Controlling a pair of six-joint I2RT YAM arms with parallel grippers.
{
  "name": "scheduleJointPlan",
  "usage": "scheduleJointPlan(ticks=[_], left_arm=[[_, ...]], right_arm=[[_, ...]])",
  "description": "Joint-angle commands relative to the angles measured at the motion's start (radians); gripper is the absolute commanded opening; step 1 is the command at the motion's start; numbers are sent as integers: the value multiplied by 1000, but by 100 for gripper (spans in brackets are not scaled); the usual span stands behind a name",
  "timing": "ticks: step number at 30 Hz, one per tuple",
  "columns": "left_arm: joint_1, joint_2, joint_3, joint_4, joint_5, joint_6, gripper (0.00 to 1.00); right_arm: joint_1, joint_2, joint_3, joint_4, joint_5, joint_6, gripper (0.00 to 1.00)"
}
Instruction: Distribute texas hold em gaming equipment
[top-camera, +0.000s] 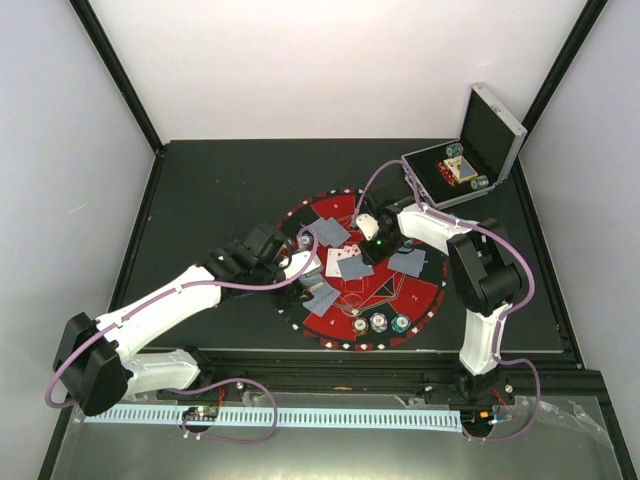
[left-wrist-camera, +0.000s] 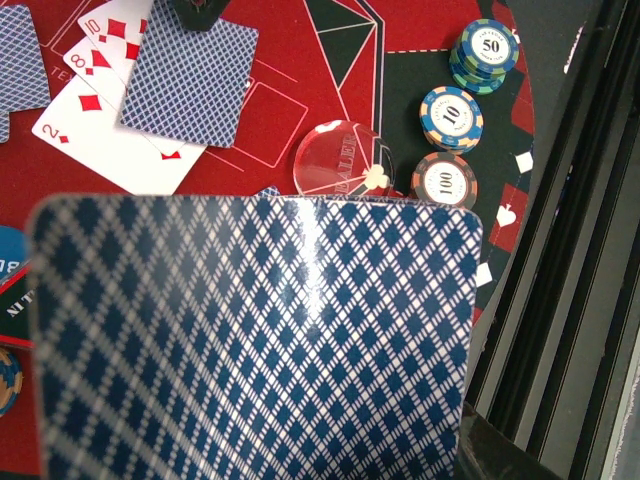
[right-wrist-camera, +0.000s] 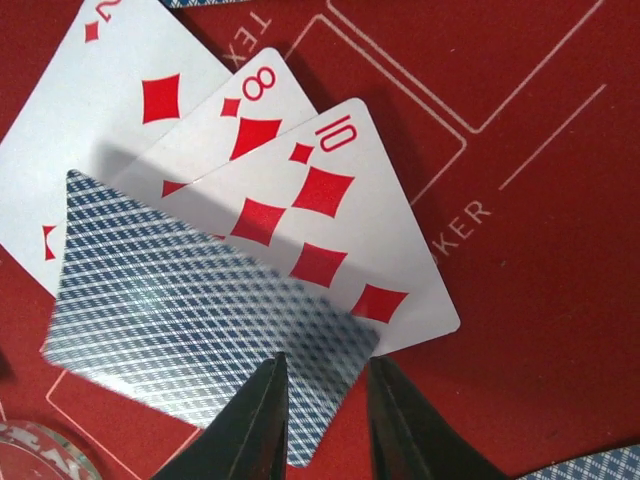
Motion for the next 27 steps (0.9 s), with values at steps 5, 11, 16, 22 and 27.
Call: scheduleJointPlan(ticks=[5, 11, 16, 22, 27], left_arm=[[4, -10, 17, 14, 15, 14, 37], [4, -12, 17, 14, 20, 16, 37], [4, -11, 17, 14, 34, 16, 37], [-1, -1, 23, 11, 81, 26, 37], [-8, 8, 35, -1, 125, 35, 37]], right_arm=[[-1, -31, 16, -36, 36, 2, 37], [-1, -118, 5, -55, 53, 29, 50], [0, -300, -71, -8, -9, 91, 58], [2, -617, -356, 333, -311, 321, 60], [69, -733, -570, 678, -473, 544, 64]])
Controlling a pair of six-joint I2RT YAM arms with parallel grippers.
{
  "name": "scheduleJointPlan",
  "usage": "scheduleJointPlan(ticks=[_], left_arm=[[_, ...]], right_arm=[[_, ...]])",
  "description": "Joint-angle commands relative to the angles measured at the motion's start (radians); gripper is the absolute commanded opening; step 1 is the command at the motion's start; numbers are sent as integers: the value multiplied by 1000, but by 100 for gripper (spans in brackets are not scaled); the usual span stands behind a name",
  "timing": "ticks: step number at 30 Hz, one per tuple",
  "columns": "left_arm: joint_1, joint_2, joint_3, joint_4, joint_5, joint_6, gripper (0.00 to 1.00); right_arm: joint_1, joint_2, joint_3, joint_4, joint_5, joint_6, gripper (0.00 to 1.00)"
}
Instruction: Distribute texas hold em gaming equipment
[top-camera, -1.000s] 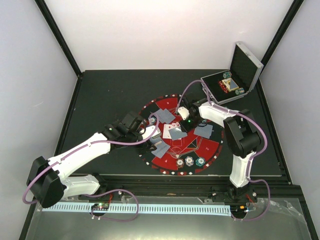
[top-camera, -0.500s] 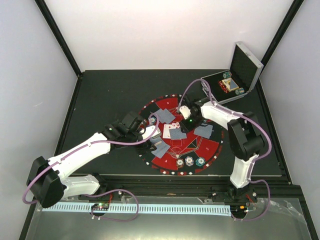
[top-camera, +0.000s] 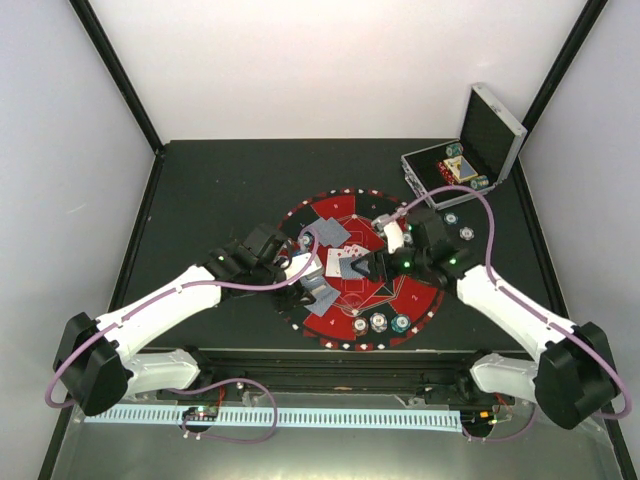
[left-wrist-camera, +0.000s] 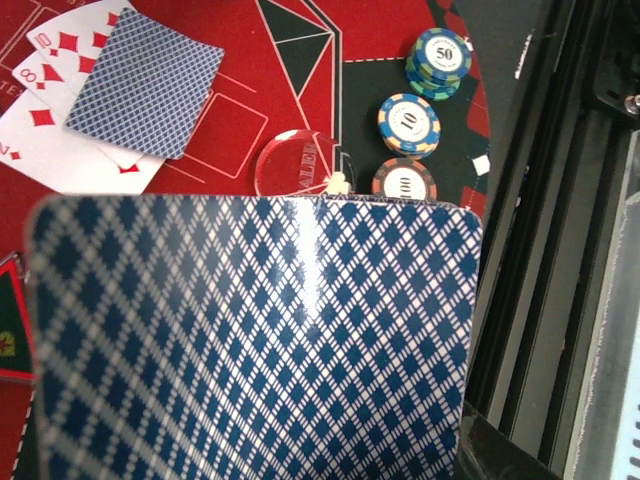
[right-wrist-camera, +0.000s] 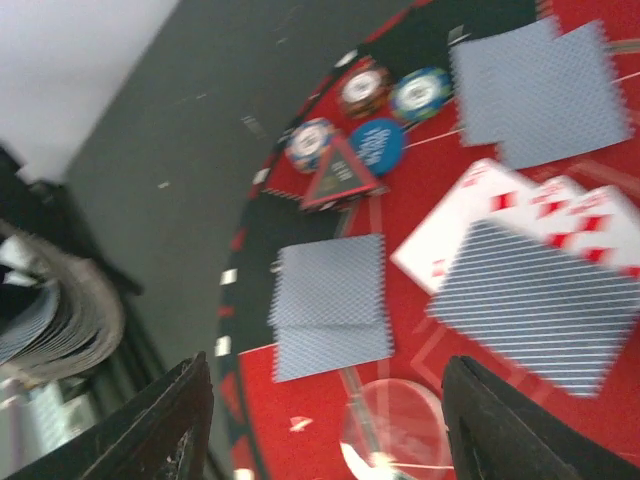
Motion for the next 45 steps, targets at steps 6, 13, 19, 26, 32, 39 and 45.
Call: scheduleJointPlan(ticks=[6, 13, 19, 26, 32, 39, 45], left_arm=[[-15, 16, 38, -3, 69, 30, 37], [-14, 14, 38, -2, 65, 30, 37], [-16, 13, 37, -3, 69, 33, 37], [-16, 10, 36, -4, 72, 33, 37], [-16, 4, 38, -3, 62, 29, 37], [-16, 0, 37, -4, 54, 26, 37], [-16, -1, 34, -1, 52, 24, 37]], right_arm=[[140, 41, -99, 387, -314, 197, 64], [147, 90, -68, 382, -346, 172, 64], [163, 152, -20, 384, -375, 157, 64], [192, 249, 41, 357, -369, 122, 63], [196, 288, 83, 216, -303, -14, 59], [195, 292, 78, 150, -175, -72, 51], [194, 271, 85, 142, -149, -74, 38]])
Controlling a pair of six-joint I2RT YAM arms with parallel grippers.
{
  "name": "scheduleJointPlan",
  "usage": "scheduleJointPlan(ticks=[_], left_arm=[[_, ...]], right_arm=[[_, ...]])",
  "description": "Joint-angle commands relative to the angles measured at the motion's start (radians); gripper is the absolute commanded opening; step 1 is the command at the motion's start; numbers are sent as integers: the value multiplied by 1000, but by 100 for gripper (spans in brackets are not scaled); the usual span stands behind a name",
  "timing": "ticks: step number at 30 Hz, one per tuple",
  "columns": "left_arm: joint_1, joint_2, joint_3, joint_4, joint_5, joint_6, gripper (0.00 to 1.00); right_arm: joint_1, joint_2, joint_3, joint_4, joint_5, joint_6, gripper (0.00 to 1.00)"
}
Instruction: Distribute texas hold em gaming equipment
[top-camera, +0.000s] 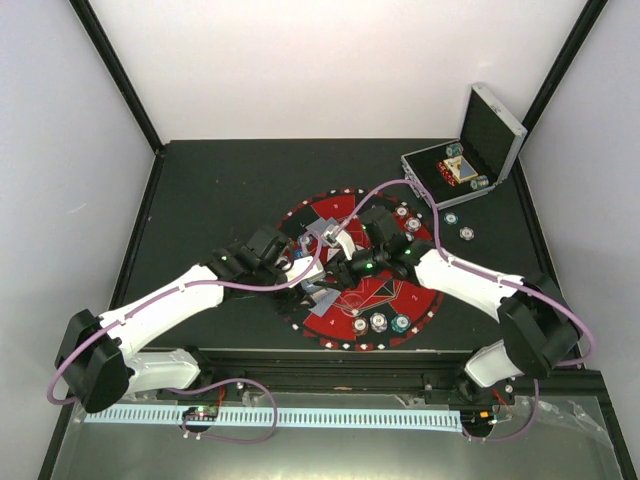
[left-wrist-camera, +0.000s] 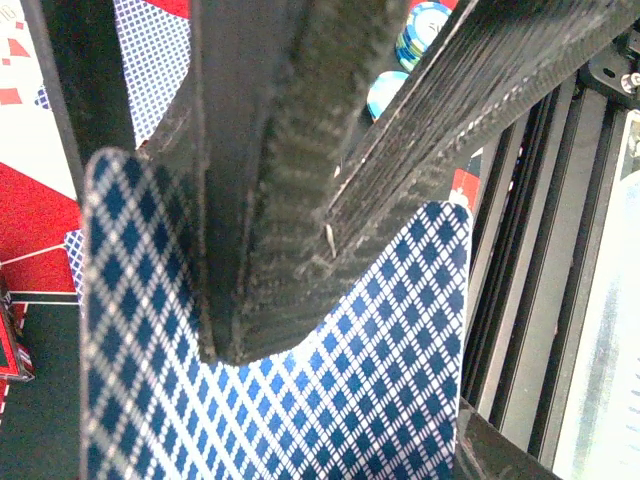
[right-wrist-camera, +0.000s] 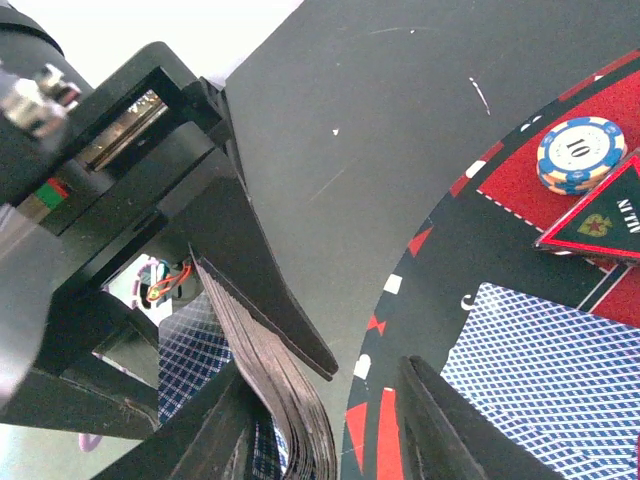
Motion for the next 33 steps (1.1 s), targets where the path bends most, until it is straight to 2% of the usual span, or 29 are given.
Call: scheduleJointPlan(ticks=[1, 13, 21, 33], left_arm=[[-3, -15, 35, 23, 35, 14, 37], [-3, -15, 29, 25, 7, 6, 37], [-3, -10, 29, 27, -3, 3, 37], [-1, -10, 25, 28, -24, -1, 37]], right_arm=[[-12, -9, 0, -76, 130, -39, 37], [-25, -52, 4, -110, 66, -62, 21], [-26, -63, 6, -124, 25, -68, 2], [-48, -144, -5, -221, 174, -71, 1]])
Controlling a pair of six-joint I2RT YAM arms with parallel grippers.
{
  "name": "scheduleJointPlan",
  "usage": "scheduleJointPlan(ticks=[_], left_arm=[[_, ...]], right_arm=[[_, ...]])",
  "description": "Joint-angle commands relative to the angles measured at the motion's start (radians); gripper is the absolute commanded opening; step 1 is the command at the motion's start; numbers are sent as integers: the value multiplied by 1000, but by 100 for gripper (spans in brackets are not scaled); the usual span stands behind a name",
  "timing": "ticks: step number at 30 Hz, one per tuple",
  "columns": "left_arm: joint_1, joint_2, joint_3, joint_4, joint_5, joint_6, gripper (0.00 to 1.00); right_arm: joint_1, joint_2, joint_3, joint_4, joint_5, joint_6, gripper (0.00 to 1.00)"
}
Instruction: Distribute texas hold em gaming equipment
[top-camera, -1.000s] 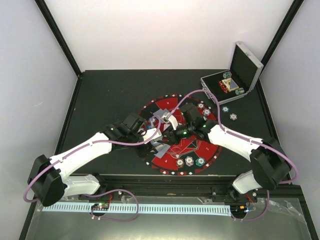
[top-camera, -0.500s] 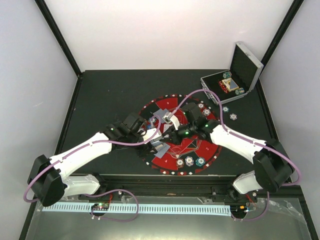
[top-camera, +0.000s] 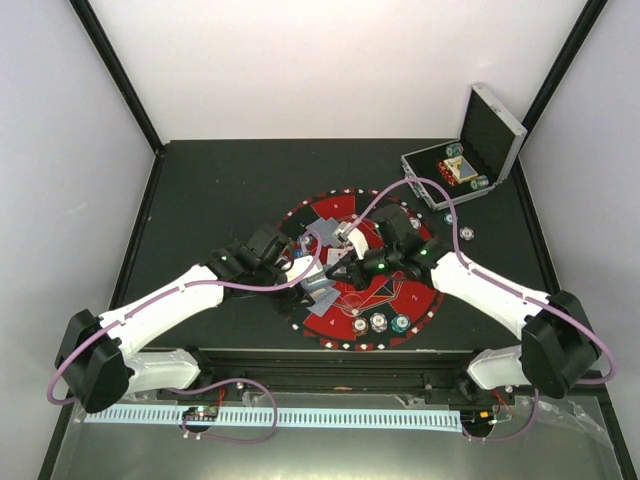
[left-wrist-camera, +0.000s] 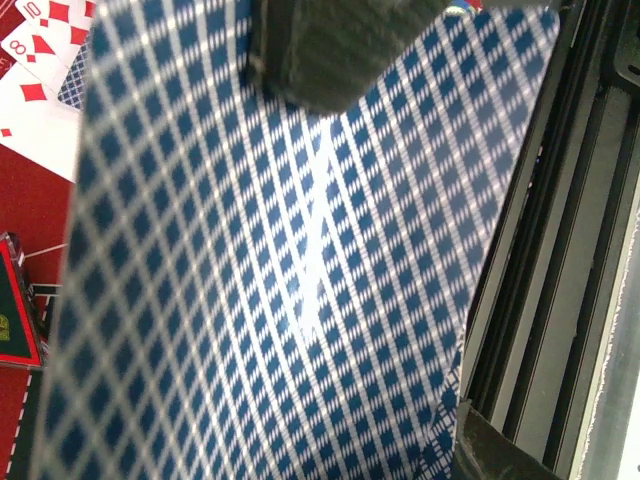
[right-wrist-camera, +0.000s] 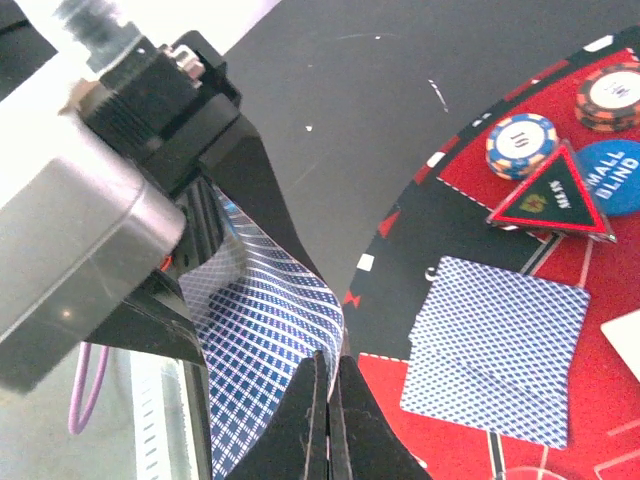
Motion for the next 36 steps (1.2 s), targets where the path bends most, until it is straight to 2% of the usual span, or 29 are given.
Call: scheduleJointPlan(ticks=[1, 10, 15, 18, 24, 36], left_arm=[[-1, -11, 26, 24, 5, 0, 37], [-1, -11, 26, 23, -1, 0, 35], [-1, -10, 25, 23, -9, 0, 35], [-2, -10, 25, 22, -10, 0, 35], [-1, -13, 25, 23, -9, 0, 35], [-1, -16, 23, 25, -11, 0, 35]], right_arm=[[-31, -30, -10, -94, 133, -16, 1], [-81, -93, -29, -176, 254, -35, 1], [-149, -112, -47, -190, 358, 18, 1], [-210, -96, -71, -161, 331, 55, 1], [-223, 4, -82, -108, 214, 55, 1], [-278, 168, -58, -44, 107, 51, 1]])
